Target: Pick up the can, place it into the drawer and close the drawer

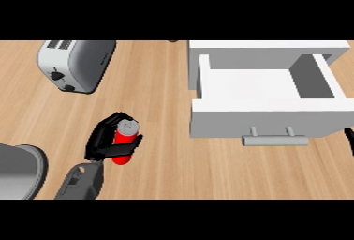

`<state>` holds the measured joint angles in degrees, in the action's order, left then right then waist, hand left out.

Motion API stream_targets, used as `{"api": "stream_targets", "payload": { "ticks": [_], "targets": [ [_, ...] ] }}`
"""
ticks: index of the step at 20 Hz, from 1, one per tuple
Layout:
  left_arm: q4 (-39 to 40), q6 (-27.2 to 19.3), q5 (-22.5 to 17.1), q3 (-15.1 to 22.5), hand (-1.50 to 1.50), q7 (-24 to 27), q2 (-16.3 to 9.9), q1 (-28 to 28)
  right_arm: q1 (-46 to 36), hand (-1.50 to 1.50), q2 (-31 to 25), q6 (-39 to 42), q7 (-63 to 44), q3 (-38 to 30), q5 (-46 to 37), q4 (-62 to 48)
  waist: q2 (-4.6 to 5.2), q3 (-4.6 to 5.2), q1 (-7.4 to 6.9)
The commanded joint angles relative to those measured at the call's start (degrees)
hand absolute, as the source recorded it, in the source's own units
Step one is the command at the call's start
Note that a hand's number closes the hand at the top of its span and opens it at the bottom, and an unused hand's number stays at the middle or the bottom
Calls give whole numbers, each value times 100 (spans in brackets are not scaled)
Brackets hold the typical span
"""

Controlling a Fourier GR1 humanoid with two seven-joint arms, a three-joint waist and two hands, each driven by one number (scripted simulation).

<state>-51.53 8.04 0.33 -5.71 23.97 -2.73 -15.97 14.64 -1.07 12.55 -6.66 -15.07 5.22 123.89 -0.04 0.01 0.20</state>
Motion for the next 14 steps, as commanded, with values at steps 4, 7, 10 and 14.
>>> {"api": "stream_targets", "payload": {
  "ticks": [4, 7, 10, 14],
  "targets": [
    [-1316, 419, -355, 198, 150, -579, -17, 367, 92, -150, -155, 258, 250, -442, 409, -199, -7, -3, -9],
    [-1053, -233, -387, -143, 150, -542, 75, 261, -2, -150, -12, -47, 262, -40, 39, -181, 2, -2, -9],
    [-910, -673, -554, -757, 150, -402, -187, 186, 465, -150, 46, 103, 243, -49, 213, 201, -2, -1, 23],
    [-1366, -773, -552, -476, 150, -948, -110, -251, -123, -150, 75, -133, -33, 133, -10, -94, 4, -1, -11]
  ]
}}
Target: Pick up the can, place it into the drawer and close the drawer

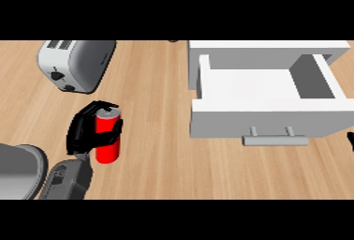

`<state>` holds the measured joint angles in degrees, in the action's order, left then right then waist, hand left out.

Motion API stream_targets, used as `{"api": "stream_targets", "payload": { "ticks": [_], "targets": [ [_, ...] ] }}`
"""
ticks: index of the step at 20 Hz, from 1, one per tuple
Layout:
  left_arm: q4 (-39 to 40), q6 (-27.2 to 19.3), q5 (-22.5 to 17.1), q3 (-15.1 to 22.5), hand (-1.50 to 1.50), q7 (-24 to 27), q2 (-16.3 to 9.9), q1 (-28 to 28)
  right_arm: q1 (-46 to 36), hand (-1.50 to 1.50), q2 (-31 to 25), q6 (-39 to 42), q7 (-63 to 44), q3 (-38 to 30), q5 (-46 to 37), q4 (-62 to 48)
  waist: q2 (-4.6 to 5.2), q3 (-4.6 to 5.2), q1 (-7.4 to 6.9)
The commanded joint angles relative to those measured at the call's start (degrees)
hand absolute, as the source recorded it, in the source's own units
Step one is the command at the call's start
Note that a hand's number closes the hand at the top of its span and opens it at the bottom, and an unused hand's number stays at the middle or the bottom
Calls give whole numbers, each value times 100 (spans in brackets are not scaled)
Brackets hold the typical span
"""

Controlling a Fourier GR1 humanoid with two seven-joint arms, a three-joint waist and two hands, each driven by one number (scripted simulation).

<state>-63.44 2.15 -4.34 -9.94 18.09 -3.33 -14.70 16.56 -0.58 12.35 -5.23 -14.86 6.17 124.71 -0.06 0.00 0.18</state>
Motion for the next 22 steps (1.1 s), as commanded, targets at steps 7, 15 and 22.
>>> {"api": "stream_targets", "payload": {
  "ticks": [7, 15, 22],
  "targets": [
    [-1499, -554, 312, 613, 150, -1190, 120, -214, 156, -150, 9, -74, -194, 67, 50, 322, -7, -2, -10],
    [-1641, -1388, 415, 1354, 150, -2239, 328, -1309, 384, -150, -28, 99, -49, -85, 135, 442, -1, -1, 55],
    [-1570, -2159, 527, 2035, 150, -3053, 332, -2363, 109, -150, -122, 90, 3, -302, 252, 141, 0, -3, 64]
  ]
}}
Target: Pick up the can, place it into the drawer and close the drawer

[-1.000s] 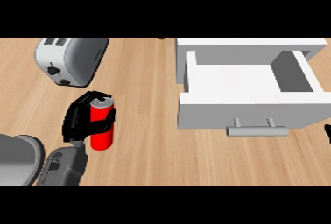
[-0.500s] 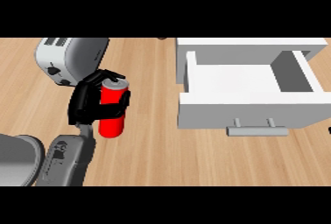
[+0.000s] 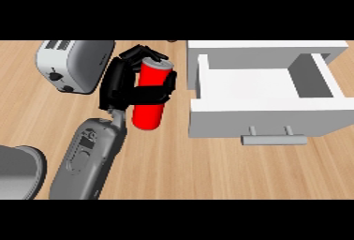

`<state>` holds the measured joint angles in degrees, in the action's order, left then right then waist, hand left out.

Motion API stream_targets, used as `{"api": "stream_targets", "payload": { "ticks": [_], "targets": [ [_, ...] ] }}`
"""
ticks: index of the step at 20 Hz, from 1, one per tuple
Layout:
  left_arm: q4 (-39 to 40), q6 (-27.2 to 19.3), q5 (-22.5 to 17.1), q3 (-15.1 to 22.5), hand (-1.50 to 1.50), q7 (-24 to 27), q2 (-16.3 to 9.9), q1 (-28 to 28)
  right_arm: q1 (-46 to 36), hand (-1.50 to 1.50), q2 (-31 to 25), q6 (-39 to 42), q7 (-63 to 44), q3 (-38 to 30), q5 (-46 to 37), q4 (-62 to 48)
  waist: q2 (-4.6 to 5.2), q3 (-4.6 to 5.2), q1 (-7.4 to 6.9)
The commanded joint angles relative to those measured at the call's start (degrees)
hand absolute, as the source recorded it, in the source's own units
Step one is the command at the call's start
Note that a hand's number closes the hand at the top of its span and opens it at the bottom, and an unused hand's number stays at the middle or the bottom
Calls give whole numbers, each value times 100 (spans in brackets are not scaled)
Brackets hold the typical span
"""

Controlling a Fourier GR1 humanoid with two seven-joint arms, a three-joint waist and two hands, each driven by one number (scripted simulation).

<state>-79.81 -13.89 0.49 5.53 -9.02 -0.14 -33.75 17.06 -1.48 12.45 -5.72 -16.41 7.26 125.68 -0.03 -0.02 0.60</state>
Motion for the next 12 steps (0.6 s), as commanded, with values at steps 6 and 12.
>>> {"api": "stream_targets", "payload": {
  "ticks": [6, 12],
  "targets": [
    [1049, -873, -61, 384, 150, -682, 14, -2107, 143, -150, 143, 7, 474, 214, -279, -225, 11, -2, 70],
    [1763, -1443, -539, 786, 150, -719, 14, -2829, 271, -150, 142, -149, -39, 372, -148, 351, 12, 1, 90]
  ]
}}
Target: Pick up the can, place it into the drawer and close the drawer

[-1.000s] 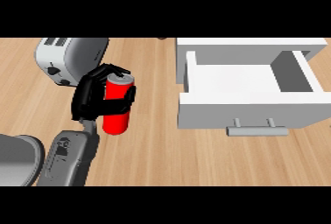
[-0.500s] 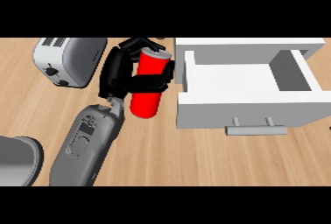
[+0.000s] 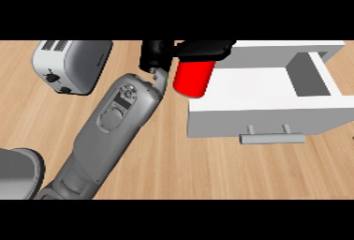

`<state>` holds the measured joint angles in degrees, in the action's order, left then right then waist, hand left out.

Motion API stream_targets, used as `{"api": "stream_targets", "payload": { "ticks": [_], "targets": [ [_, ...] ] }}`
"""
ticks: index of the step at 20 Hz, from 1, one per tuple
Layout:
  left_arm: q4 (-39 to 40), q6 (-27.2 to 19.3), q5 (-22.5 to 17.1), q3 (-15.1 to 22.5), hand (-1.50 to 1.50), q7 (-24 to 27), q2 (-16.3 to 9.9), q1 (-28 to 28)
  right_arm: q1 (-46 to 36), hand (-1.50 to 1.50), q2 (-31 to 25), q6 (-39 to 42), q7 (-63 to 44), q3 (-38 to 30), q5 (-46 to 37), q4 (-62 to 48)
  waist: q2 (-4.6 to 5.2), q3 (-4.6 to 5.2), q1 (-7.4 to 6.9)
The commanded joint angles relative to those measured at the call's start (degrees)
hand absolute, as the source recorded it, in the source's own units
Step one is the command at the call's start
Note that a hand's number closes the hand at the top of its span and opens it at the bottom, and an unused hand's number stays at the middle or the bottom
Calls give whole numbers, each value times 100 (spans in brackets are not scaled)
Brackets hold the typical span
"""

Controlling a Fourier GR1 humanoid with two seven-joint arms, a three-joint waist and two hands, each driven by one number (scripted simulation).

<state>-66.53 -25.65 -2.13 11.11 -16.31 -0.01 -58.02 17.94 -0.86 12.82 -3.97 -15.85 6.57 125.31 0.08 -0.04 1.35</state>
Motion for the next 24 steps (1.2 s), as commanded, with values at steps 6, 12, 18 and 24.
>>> {"api": "stream_targets", "payload": {
  "ticks": [6, 12, 18, 24],
  "targets": [
    [1382, -49, -255, -352, 150, -250, 1, -1691, -29, -150, -220, 179, -5, -353, 295, -80, 10, -3, 33],
    [2577, -685, -1036, 287, 150, 339, 1, -2354, -493, -150, -57, -89, -353, 134, -133, -41, 55, -4, 166],
    [3111, -626, -1401, 572, 150, 715, 1, -2509, -329, -150, -79, 8, -288, 75, -85, -37, 42, -4, 149],
    [3609, -803, -1847, 998, 150, 790, 1, -2788, -292, -150, 0, 45, 8, 9, -29, -154, 60, -10, 276]
  ]
}}
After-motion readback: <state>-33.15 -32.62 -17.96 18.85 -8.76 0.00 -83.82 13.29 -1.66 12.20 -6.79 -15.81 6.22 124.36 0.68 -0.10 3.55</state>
